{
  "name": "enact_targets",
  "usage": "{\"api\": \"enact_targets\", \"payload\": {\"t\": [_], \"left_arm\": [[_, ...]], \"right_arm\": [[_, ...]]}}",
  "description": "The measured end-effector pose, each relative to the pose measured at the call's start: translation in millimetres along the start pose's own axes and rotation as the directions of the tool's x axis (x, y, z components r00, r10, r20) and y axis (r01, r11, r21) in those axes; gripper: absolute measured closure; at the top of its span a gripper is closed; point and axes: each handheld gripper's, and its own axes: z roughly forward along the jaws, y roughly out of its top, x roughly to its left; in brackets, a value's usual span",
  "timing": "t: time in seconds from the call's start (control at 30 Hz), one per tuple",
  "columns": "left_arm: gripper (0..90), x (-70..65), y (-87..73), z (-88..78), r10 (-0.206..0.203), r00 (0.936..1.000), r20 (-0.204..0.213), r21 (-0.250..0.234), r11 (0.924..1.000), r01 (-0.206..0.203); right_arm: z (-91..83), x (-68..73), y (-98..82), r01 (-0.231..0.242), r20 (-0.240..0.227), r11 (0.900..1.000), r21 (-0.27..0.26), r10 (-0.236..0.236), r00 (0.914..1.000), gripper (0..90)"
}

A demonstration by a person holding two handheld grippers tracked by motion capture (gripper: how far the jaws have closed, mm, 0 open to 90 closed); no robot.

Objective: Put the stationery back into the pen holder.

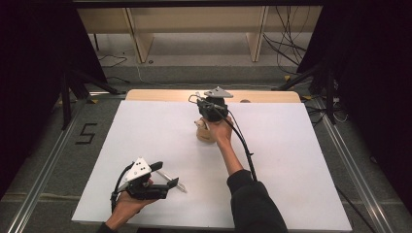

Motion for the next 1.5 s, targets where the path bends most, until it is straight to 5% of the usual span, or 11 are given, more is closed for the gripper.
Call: {"api": "enact_targets", "payload": {"t": [0.97,1.3,1.5], "left_arm": [[15.6,-0.1,-0.2,0.6,0.002,1.0,0.0,-0.004,1.0,-0.002],[15.6,-0.1,-0.2,0.3,0.001,1.0,-0.001,0.0,1.0,-0.001],[15.6,0.5,-0.3,0.4,-0.008,1.0,-0.005,-0.007,0.9999,0.008]], "right_arm": [[-2.1,-0.4,-12.7,0.014,-0.005,1.0,0.027,-0.014,0.9999,77.2],[-18.0,1.1,-1.4,0.01,-0.03,1.0,-0.019,-0.011,0.9995,58.6],[-35.3,-4.5,2.9,-0.036,-0.068,0.999,0.017,0.037,0.997,44.8]]}}
